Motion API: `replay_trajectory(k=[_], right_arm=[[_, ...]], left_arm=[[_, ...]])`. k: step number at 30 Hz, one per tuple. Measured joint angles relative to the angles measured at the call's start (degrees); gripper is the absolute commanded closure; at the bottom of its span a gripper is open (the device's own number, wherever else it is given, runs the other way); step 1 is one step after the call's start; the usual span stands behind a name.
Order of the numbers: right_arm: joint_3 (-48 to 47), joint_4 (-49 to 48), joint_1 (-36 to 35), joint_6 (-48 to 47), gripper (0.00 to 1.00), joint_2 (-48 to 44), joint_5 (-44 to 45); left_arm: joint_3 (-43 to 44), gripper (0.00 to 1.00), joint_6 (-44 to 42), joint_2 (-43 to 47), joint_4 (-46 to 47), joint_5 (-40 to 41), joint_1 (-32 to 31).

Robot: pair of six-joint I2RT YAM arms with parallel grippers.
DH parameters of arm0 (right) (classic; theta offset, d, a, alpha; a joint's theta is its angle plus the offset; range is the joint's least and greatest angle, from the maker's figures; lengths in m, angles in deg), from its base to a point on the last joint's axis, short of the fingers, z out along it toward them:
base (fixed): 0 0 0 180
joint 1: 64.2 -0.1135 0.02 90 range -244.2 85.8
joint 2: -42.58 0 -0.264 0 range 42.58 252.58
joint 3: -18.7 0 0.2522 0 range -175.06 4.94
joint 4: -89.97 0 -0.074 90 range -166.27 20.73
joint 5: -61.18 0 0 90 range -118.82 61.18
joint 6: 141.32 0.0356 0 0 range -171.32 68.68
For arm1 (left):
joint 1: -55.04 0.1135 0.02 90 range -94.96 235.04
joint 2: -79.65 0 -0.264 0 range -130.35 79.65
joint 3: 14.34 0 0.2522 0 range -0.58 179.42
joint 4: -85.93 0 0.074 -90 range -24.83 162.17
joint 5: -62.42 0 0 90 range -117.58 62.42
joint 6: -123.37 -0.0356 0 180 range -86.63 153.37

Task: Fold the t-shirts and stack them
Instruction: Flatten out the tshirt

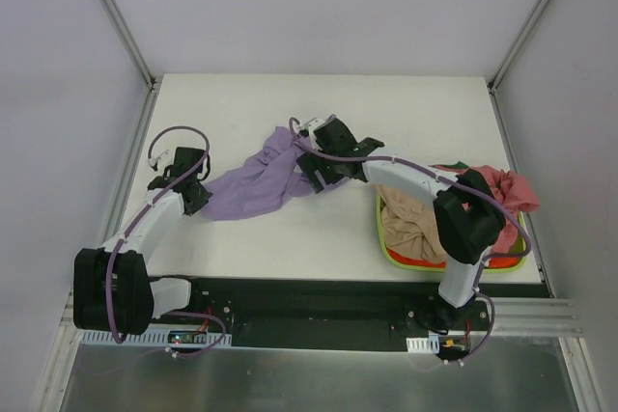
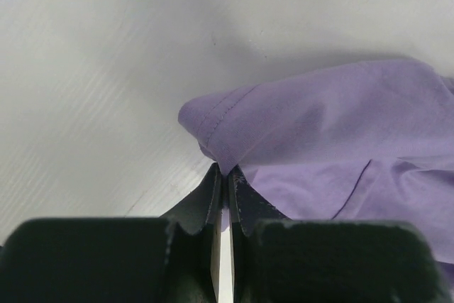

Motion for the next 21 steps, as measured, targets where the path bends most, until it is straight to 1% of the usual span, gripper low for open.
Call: replay_trajectory(k=[6, 12, 14, 15, 17, 19, 20, 21], right_arm=[[-4.9, 0.3, -5.2, 2.6, 0.17, 7.0, 2.4], [-7.6, 0.2, -7.1, 4.5, 0.28, 10.3, 6.2], [-8.0, 0.4, -6.8, 4.9, 0.34, 11.8, 8.4], [-8.3, 0.4, -6.8, 5.0, 0.38, 12.4, 9.3], [-9.7, 0.5, -6.5, 5.3, 0.53, 14.4, 11.5], [-10.3, 0.5, -6.4, 5.6, 0.74, 15.6, 13.4], [-10.3, 0.6, -6.3, 5.7, 0.81, 15.8, 14.3], [-10.3, 0.8, -6.3, 6.0, 0.84, 15.8, 15.1]], left_arm=[[-0.4, 1.00, -1.2, 0.0, -0.7, 0.0, 0.0], [-1.1, 1.00, -1.8, 0.1, -0.8, 0.1, 0.0], [-1.1, 1.00, -2.0, 0.3, -0.8, 0.1, 0.0], [-1.1, 1.00, -2.1, 0.4, -0.8, 0.1, 0.0], [-1.1, 1.00, -2.3, 0.8, -0.8, 0.1, 0.0], [-1.1, 1.00, -2.5, 1.3, -0.8, 0.1, 0.0], [-1.1, 1.00, -2.6, 1.6, -0.8, 0.1, 0.0], [-1.1, 1.00, -2.7, 1.9, -0.8, 0.1, 0.0]])
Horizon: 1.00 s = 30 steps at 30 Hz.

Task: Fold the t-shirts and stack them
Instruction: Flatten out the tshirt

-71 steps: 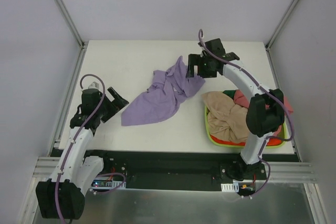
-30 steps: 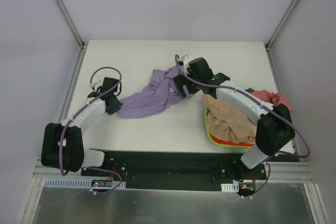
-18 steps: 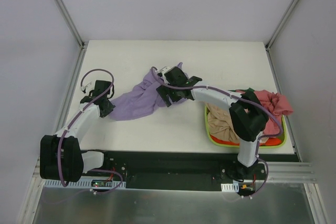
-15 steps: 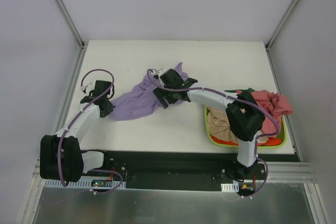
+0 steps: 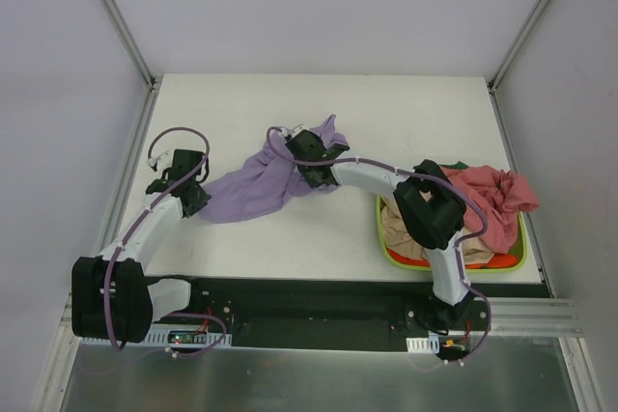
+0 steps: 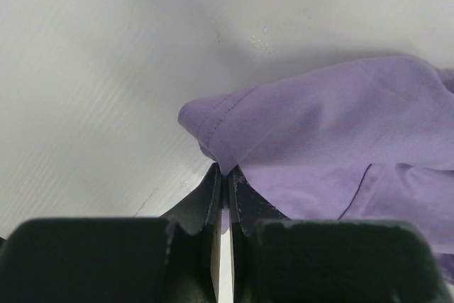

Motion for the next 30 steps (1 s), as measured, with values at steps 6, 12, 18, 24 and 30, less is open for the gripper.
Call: replay_trajectory(k=[6, 12, 18, 24, 30], right_arm=[[1.7, -0.1, 0.4, 0.6, 0.99, -1.8, 4.0], [10.4, 0.2, 3.3, 0.4, 0.99, -15.4, 7.6], [13.0, 2.1, 6.4, -1.4, 1.00, -31.8, 7.6], [5.5, 9.3, 5.7, -2.8, 1.00, -44.3, 5.1], [-5.8, 11.2, 5.7, -5.1, 1.00, -56.1, 3.1]], left_arm=[[-0.1, 1.00, -0.2, 2.4, 0.0, 0.0, 0.0], [-0.1, 1.00, -0.2, 8.4, -0.3, -0.7, 0.0], [2.9, 1.00, -0.2, 23.7, -1.4, -4.2, 0.0], [15.9, 1.00, -0.3, 35.6, -1.8, -5.7, 0.0], [30.5, 1.00, -1.9, 40.2, -1.2, -3.3, 0.0]])
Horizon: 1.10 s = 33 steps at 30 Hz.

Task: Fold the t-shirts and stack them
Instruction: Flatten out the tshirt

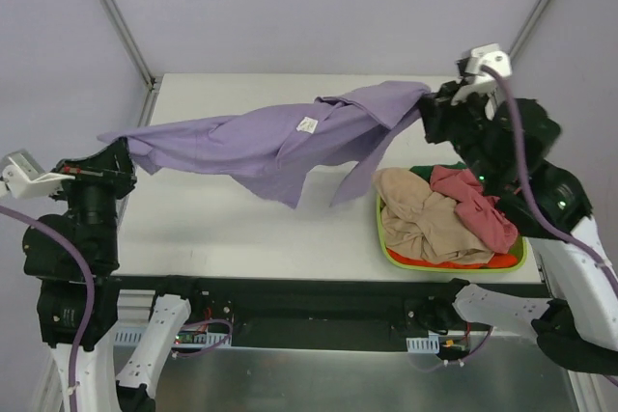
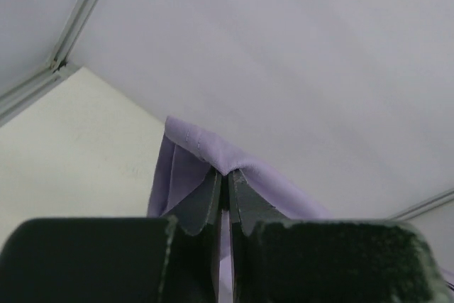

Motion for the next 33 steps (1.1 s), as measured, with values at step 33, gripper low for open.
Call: replay_trajectory(k=[33], right_arm=[[-2.1, -23.5, 17.5, -3.5, 0.93, 19.6, -29.2]], left_arm=[[29.2, 1.00, -11.5, -42.7, 1.1, -15.3, 16.9]])
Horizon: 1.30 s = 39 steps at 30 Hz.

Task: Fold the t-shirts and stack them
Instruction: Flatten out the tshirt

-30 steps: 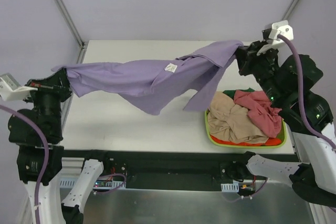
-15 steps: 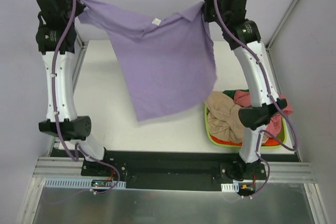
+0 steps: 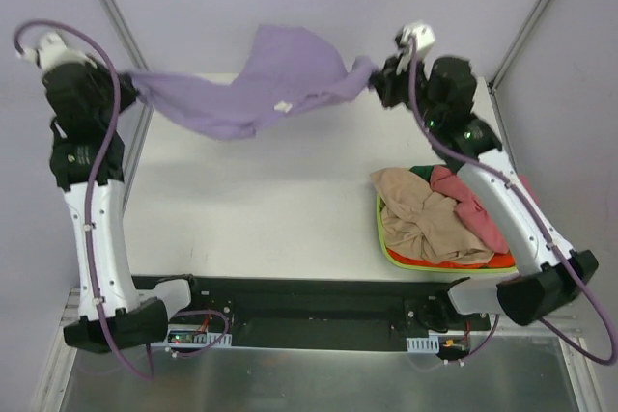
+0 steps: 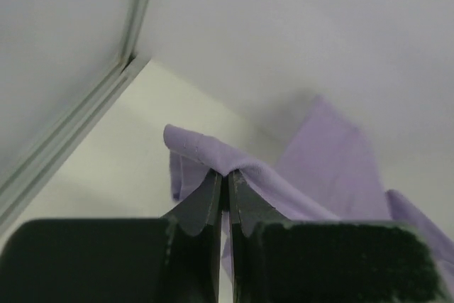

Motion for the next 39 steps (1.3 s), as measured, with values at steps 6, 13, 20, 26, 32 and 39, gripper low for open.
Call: replay_trajectory(k=[6, 13, 20, 26, 32, 39], right_arm=[[37.3, -5.9, -8.0, 1.8, 0.42, -7.7, -1.7], [47.6, 2.6, -12.1, 3.9, 0.04, -7.4, -1.2], [36.8, 4.4, -12.2, 6.1, 0.04, -10.3, -0.7], [25.4, 5.4, -15.0, 10.8, 0.03, 3.2, 1.0], [13.8, 9.0, -19.8, 11.0, 0.04, 23.6, 6.4], [4.7, 13.7, -23.6, 10.6, 0.20, 36.4, 15.6]], left_arm=[[-37.6, 0.39, 3.0, 8.3, -1.4, 7.8, 2.0], [-43.1, 0.01, 5.3, 0.6, -9.8, 8.7, 2.7], [-38.6, 0.01, 7.0, 2.8, -7.1, -2.8, 2.5], [-41.7, 0.01, 7.0, -0.3, 0.9, -18.0, -3.7], [-41.7, 0.01, 6.1, -14.5, 5.1, -26.2, -9.0], [-42.0, 0.01, 4.7, -23.9, 6.0, -27.5, -9.0]])
